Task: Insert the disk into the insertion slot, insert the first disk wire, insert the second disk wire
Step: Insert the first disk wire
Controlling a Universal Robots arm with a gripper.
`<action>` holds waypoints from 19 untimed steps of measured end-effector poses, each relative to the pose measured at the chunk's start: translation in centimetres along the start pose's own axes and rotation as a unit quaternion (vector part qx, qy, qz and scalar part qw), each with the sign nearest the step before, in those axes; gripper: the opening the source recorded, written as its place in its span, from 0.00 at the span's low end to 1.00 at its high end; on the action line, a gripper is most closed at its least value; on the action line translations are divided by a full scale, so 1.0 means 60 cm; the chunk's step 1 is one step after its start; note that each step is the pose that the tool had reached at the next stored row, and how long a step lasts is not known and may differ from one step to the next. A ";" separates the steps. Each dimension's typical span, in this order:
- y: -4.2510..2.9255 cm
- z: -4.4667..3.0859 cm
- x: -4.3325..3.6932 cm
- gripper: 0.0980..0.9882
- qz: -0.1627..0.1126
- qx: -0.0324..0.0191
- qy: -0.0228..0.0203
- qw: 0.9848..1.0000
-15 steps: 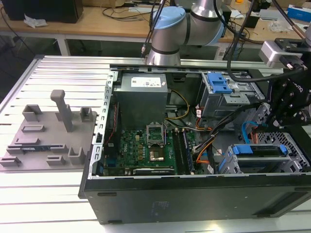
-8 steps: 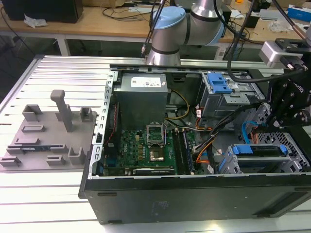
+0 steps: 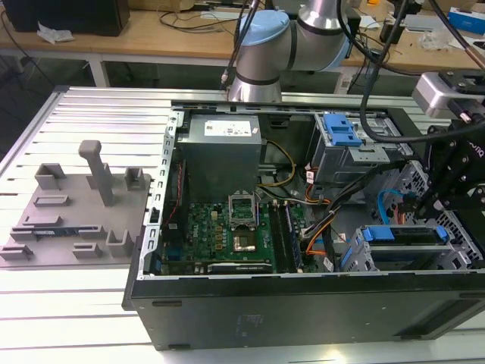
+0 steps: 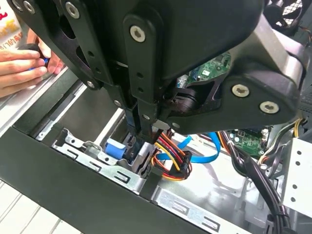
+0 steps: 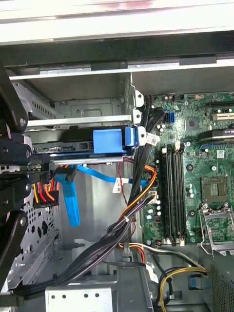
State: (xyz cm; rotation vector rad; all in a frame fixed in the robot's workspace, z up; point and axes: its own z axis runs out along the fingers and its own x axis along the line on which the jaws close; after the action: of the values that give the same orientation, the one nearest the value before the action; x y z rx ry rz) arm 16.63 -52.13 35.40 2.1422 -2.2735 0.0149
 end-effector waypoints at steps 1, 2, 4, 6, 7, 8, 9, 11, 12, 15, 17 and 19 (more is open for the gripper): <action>0.000 0.000 0.001 0.07 0.000 0.000 0.000 1.000; 0.000 0.000 0.002 0.07 0.000 0.000 0.000 1.000; 0.000 0.001 0.005 0.07 0.000 0.000 0.000 1.000; 0.000 0.002 0.007 0.07 0.000 0.000 0.000 1.000; 0.000 0.003 0.008 0.07 0.001 0.000 0.000 1.000; 0.000 0.003 0.008 0.07 0.001 0.000 0.000 1.000; 0.000 0.003 0.009 0.07 0.001 0.000 0.000 1.000; 0.000 0.004 0.010 0.07 0.002 0.000 0.000 1.000; 0.000 0.004 0.011 0.07 0.002 0.000 0.000 1.000; 0.000 0.005 0.014 0.07 0.003 0.000 0.000 1.000; 0.000 0.006 0.015 0.07 0.003 0.000 0.000 1.000; 0.000 0.006 0.016 0.07 0.004 0.000 0.000 1.000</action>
State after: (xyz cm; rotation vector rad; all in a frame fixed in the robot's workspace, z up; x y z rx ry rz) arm 16.59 -53.07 35.04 2.1334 -2.2810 0.0155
